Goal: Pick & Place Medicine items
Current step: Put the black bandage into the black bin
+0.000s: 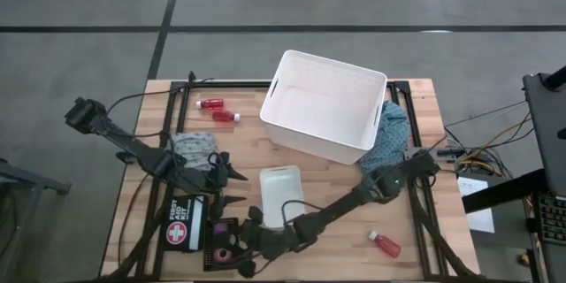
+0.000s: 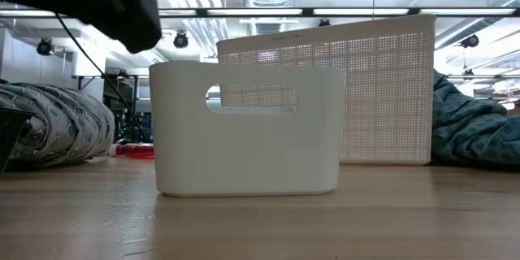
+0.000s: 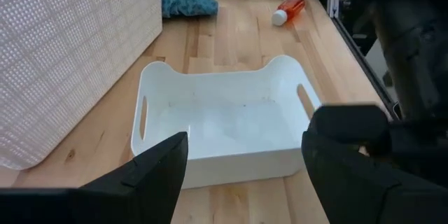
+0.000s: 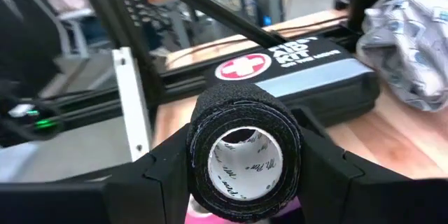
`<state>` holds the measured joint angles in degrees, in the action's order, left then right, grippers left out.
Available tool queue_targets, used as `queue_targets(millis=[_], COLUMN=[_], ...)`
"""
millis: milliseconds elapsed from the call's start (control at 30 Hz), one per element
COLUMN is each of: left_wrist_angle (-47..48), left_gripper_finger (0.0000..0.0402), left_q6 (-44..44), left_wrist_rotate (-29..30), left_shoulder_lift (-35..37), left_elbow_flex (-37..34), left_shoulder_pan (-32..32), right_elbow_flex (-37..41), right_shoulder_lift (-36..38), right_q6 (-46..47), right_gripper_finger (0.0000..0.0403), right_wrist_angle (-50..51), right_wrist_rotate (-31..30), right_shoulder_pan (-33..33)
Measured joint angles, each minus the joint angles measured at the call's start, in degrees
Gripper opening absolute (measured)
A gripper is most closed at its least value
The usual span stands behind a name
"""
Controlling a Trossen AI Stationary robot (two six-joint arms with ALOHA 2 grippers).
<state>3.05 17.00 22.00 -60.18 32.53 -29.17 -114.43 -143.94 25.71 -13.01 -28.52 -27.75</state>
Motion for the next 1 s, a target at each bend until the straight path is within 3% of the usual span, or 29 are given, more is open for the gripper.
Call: queue_targets(millis=[433, 633, 1000], left_wrist_angle=[0.5, 1.1, 1.3], left_gripper_finger=[0.0287, 0.0287, 0.0287], left_q6=[0.0, 0.0, 0.0], left_wrist_rotate=[0.0, 0.0, 0.0], left_shoulder_lift=[0.0, 0.0, 0.0], left_elbow_flex=[0.0, 0.0, 0.0], left_shoulder_pan=[0.0, 0.0, 0.0], right_elbow_flex=[-18.9, -20.0, -20.0], right_shoulder_lift=[-12.2, -13.4, -14.5], right_q6=[3.9, 4.3, 8.0], right_gripper_finger=[0.0194, 0.0194, 0.0194], right_wrist_angle=[11.4, 10.8, 11.0], right_wrist_rotate=[-9.2, -14.0, -13.8], right_shoulder_pan=[-0.7, -0.7, -0.7])
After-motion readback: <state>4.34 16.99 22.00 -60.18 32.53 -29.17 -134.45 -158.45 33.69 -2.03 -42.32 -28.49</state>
